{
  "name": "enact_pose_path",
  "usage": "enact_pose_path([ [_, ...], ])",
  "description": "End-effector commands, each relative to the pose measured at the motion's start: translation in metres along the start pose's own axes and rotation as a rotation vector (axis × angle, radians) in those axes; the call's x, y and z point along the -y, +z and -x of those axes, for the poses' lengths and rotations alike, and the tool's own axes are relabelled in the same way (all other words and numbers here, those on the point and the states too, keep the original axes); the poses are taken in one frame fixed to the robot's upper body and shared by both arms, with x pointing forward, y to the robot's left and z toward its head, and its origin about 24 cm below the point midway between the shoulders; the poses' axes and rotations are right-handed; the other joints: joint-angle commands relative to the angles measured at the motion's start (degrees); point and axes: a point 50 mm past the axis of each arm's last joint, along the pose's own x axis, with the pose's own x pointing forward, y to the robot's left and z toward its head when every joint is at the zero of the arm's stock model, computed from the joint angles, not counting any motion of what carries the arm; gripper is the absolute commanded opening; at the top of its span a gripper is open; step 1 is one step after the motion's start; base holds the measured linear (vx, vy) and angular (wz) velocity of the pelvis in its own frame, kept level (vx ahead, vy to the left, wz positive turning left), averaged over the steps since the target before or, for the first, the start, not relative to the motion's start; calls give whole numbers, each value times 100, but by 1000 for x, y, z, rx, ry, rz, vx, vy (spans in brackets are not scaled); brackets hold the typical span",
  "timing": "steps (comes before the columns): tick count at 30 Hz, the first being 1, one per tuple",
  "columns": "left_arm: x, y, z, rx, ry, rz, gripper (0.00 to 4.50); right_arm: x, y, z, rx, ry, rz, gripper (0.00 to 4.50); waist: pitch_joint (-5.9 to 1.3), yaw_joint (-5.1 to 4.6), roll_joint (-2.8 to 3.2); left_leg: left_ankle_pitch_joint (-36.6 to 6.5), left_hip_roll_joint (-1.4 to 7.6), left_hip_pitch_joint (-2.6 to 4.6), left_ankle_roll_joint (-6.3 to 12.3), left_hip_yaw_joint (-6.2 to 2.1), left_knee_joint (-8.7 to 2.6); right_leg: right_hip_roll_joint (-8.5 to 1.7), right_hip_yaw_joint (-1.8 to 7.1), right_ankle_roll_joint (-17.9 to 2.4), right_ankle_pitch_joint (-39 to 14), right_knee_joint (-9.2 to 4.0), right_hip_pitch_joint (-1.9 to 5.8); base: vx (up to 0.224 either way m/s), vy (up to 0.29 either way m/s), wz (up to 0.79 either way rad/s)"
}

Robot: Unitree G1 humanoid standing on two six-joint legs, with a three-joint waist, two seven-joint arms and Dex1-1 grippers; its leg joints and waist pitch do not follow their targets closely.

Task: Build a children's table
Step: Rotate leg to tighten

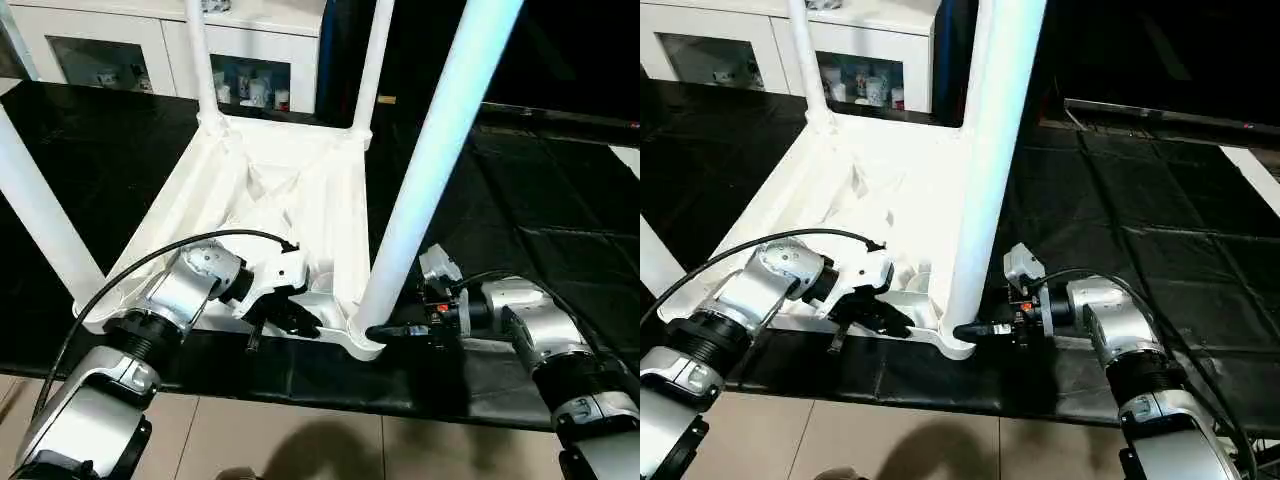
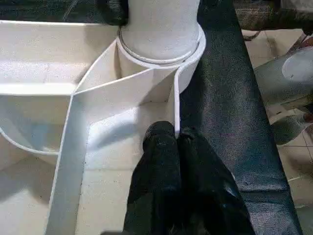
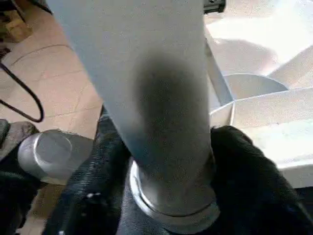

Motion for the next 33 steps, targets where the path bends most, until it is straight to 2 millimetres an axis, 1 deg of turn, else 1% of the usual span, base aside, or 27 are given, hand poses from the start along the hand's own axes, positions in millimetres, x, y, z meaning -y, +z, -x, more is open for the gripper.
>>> enact_pose_path([
  [1, 4, 7, -8, -20, -81, -48, 0, 2, 6, 1, 5, 15, 14, 238, -379, -29, -14, -727, 389, 62, 345, -156, -343, -668, 427, -885, -1493, -401, 276, 0, 0, 0],
  [4, 4, 8, -8, -19, -80, -45, 0, 1, 6, 0, 10, 30, 10, 229, -384, -30, -2, -722, 394, 68, 333, -158, -344, -666, 427, -889, -1460, -394, 274, 0, 0, 0],
  [7, 4, 7, -8, -18, -79, -43, 0, 0, 6, -1, 17, 36, 8, 209, -383, -34, -1, -738, 392, 67, 323, -157, -345, -665, 429, -893, -1468, -400, 277, 0, 0, 0],
  [9, 4, 6, -9, -16, -73, -38, 0, -2, 5, -2, 28, 43, 4, 207, -383, -31, 15, -753, 394, 69, 315, -160, -346, -665, 429, -905, -1449, -399, 277, 0, 0, 0],
  [11, 2, 7, -10, -2, -44, -13, 0, -4, 4, -5, 64, 35, -2, 206, -386, -25, 6, -739, 395, 71, 319, -156, -344, -666, 432, -904, -1406, -396, 281, 0, 0, 0],
  [13, 0, 7, -11, 6, -12, 9, 0, -6, 2, -7, 76, 15, -12, 206, -385, -19, 11, -732, 398, 72, 317, -161, -347, -664, 433, -903, -1381, -395, 279, 0, 0, 0],
  [14, -5, 9, -15, 37, 61, 54, 0, -5, -3, -13, 76, -53, -28, 206, -380, -15, 31, -779, 406, 87, 296, -165, -353, -673, 429, -902, -1452, -406, 266, 0, 0, 0],
  [15, -5, 9, -15, 37, 61, 54, 0, -5, -3, -13, 76, -53, -28, 206, -375, -26, 22, -809, 406, 86, 279, -163, -358, -667, 429, -889, -1492, -416, 267, 0, 0, 0],
  [16, -7, 10, -16, 48, 85, 66, 0, -5, -4, -15, 76, -77, -30, 206, -365, -38, 15, -902, 394, 85, 235, -172, -363, -676, 420, -861, -1685, -440, 272, 0, 0, 0],
  [17, -11, 14, -21, 79, 139, 101, 0, -3, -7, -22, 74, -166, -41, 206, -351, -49, 10, -956, 385, 84, 209, -170, -367, -679, 418, -814, -1835, -466, 268, 0, 0, 0],
  [18, -11, 15, -21, 81, 144, 103, 0, -2, -7, -23, 76, -179, -43, 205, -326, -65, 13, -1126, 369, 125, 147, -171, -369, -688, 416, -720, -2202, -531, 238, 0, 0, 0],
  [19, -12, 16, -23, 91, 160, 113, 0, 0, -8, -27, 82, -228, -49, 203, -318, -94, 13, -1251, 353, 128, 97, -192, -377, -705, 399, -603, -2613, -580, 251, 0, 0, 0],
  [20, -14, 20, -32, 117, 211, 155, 0, 4, -9, -34, 87, -322, -69, 202, -319, -142, 12, -1263, 351, 106, 33, -214, -392, -703, 390, -505, -2755, -592, 266, 0, 0, 0],
  [21, -16, 23, -39, 132, 245, 189, 0, 7, -10, -39, 79, -388, -82, 201, -314, -168, 25, -1305, 353, 107, 12, -232, -399, -705, 377, -479, -2820, -603, 260, 0, 0, 0],
  [22, -17, 24, -42, 138, 260, 203, 0, 8, -10, -41, 72, -422, -84, 200, -312, -243, 15, -1385, 347, 103, -39, -244, -401, -696, 355, -438, -2907, -623, 259, 0, 0, 0],
  [23, -19, 27, -50, 151, 303, 242, 0, 12, -10, -48, 64, -506, -107, 199, -302, -299, 14, -1469, 330, 106, -42, -252, -395, -693, 344, -390, -3053, -655, 251, 0, 0, 0],
  [24, -21, 29, -53, 157, 323, 257, 0, 14, -10, -50, 64, -541, -122, 199, -304, -327, 10, -1503, 320, 107, -37, -256, -388, -691, 338, -369, -3117, -662, 250, 0, 0, 0],
  [25, -23, 31, -57, 164, 352, 278, 0, 16, -9, -54, 66, -586, -144, 198, -301, -362, 16, -1532, 295, 110, -3, -254, -367, -703, 334, -323, -3231, -700, 247, 0, 0, 0],
  [26, -29, 37, -64, 184, 430, 321, 0, 23, -4, -60, 76, -699, -181, 196, -292, -402, 23, -1545, 285, 93, 9, -257, -369, -678, 320, -273, -3301, -713, 246, 0, 0, 0],
  [27, -31, 39, -66, 192, 456, 333, 0, 25, -2, -63, 80, -735, -193, 195, -283, -419, 16, -1601, 273, 120, 12, -257, -371, -672, 305, -240, -3401, -750, 221, 0, 0, 0],
  [28, -33, 42, -67, 203, 483, 346, 0, 26, 1, -65, 85, -766, -199, 195, -303, -431, 24, -1699, 258, 164, -3, -265, -349, -680, 277, -190, -3503, -779, 214, 0, 0, 0],
  [29, -35, 45, -68, 212, 503, 356, 0, 27, 3, -67, 90, -787, -203, 194, -302, -448, 30, -1696, 261, 174, 41, -261, -351, -681, 277, -181, -3440, -798, 206, 0, 0, 0],
  [30, -37, 48, -69, 215, 524, 353, 0, 28, 6, -71, 74, -809, -187, 194, -305, -453, 28, -1680, 264, 165, 63, -262, -359, -675, 277, -182, -3375, -799, 216, 0, 0, 0],
  [32, -38, 50, -69, 213, 536, 335, 0, 27, 8, -73, 65, -813, -161, 194, -322, -454, 28, -1584, 304, 148, 120, -264, -398, -675, 317, -276, -2939, -747, 228, 0, 0, 0],
  [33, -38, 51, -69, 212, 542, 333, 0, 27, 8, -74, 62, -818, -155, 194, -322, -453, 32, -1567, 311, 146, 140, -262, -406, -676, 329, -314, -2834, -734, 228, 0, 0, 0],
])
